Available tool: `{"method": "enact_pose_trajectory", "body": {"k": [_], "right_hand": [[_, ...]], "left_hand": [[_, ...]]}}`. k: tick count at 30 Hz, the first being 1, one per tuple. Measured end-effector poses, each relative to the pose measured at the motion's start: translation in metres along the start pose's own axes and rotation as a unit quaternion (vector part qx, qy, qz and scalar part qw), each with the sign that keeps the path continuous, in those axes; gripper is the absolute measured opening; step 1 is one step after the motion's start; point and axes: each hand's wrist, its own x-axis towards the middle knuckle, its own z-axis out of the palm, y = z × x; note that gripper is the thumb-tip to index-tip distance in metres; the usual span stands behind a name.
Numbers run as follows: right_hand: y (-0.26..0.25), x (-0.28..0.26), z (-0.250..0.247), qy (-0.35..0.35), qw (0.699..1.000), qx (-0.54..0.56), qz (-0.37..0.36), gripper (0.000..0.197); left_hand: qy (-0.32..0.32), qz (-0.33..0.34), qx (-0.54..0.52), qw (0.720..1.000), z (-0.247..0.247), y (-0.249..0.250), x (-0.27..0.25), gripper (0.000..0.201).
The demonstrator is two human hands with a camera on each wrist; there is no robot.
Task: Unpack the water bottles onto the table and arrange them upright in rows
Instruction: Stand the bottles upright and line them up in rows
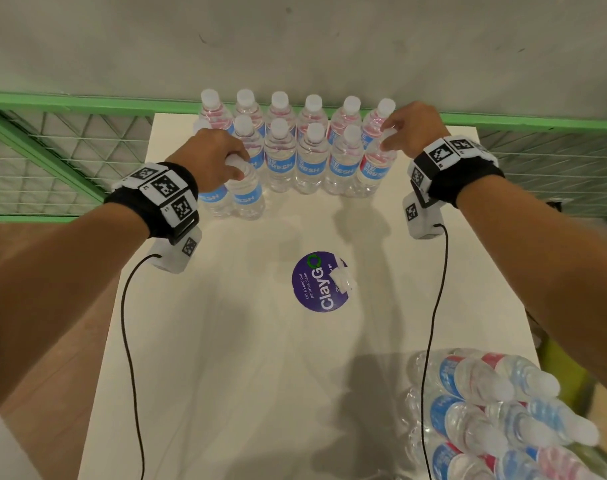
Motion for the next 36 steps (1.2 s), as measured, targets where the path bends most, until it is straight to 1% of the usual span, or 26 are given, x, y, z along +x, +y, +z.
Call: {"method": "enact_pose_trajectory", "body": {"k": [22, 27, 36], "right_hand": [[0.0026, 0.0013, -0.0005, 0.007, 1.000, 0.013, -0.006, 0.041], [0.0036, -0.0010, 0.0001, 0.000, 1.000, 0.016, -0.010, 0.045], [0.0070, -0.0062, 0.0015, 0.002, 0.999, 0.028, -0.021, 0.046]], "left_hand": [[0.000, -0.007, -0.017, 1.000, -0.0007, -0.0045, 0.0039, 0.030], [-0.001, -0.009, -0.024, 1.000, 0.0001, -0.0058, 0.0030, 0.031], [-0.014, -0.016, -0.007, 1.000, -0.0012, -0.0014, 0.0008, 0.032]]}}
